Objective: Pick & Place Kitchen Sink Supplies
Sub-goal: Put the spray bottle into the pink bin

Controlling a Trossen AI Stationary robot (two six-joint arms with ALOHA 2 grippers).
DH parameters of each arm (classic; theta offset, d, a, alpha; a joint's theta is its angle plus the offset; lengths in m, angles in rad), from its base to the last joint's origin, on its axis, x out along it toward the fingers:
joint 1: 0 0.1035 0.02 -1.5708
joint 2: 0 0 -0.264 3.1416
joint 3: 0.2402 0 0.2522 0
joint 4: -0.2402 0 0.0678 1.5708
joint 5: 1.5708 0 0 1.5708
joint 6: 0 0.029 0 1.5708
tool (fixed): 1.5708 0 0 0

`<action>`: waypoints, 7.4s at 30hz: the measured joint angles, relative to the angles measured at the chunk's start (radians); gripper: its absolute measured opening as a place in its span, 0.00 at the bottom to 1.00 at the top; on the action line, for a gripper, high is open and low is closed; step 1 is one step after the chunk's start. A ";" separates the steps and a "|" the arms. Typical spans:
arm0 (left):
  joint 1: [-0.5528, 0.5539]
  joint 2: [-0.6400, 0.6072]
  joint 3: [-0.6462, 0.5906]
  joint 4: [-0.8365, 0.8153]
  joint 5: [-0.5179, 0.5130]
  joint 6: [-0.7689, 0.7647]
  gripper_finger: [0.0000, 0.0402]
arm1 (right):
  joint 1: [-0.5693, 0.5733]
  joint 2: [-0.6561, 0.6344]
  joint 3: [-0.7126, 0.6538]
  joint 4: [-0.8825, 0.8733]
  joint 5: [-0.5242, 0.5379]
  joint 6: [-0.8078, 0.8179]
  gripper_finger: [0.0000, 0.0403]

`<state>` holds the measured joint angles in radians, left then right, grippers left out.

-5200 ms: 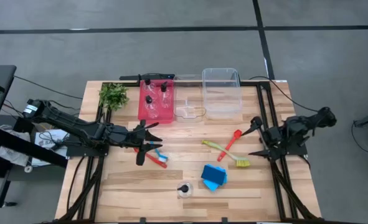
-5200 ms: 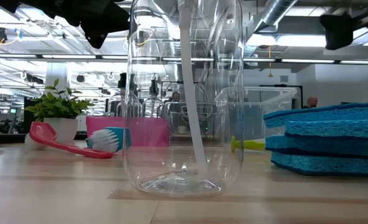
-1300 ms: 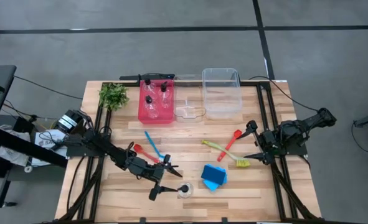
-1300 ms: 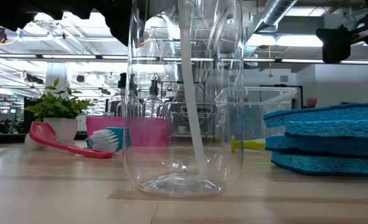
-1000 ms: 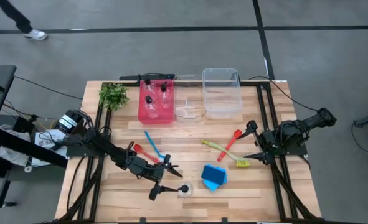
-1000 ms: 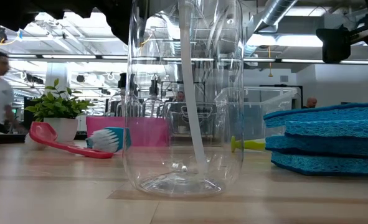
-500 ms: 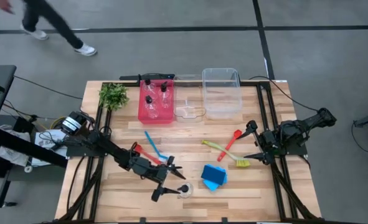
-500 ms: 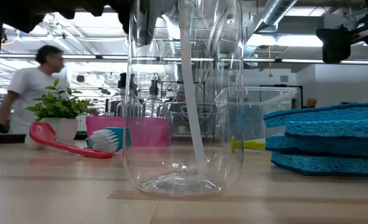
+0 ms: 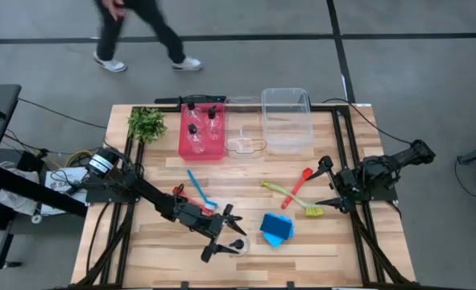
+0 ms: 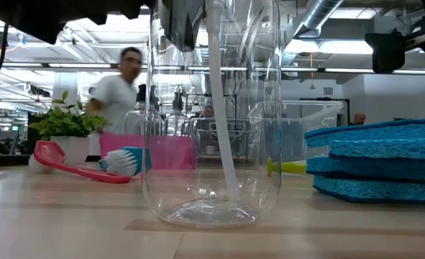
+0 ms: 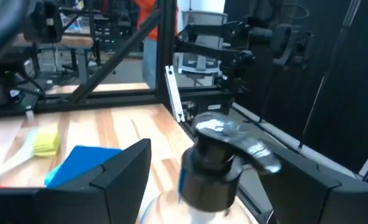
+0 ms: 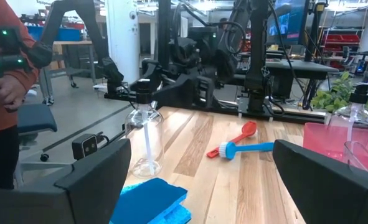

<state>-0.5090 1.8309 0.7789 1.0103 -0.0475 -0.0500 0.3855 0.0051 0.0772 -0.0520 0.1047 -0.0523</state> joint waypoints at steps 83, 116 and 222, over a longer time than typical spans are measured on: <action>0.206 -0.599 -0.067 -0.277 -0.861 0.383 0.40 | 0.000 0.000 0.000 0.000 0.000 0.000 0.96; 0.117 -0.682 -0.108 -0.697 -0.857 0.041 0.33 | 0.000 0.000 0.000 0.000 0.000 0.000 0.96; -0.162 -0.633 0.529 -1.830 0.319 -0.290 0.47 | 0.000 0.000 0.000 0.000 0.000 0.000 0.96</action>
<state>-0.6712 1.1976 1.3083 -0.8192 0.2710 -0.3401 0.3855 0.0051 0.0772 -0.0517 0.1051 -0.0525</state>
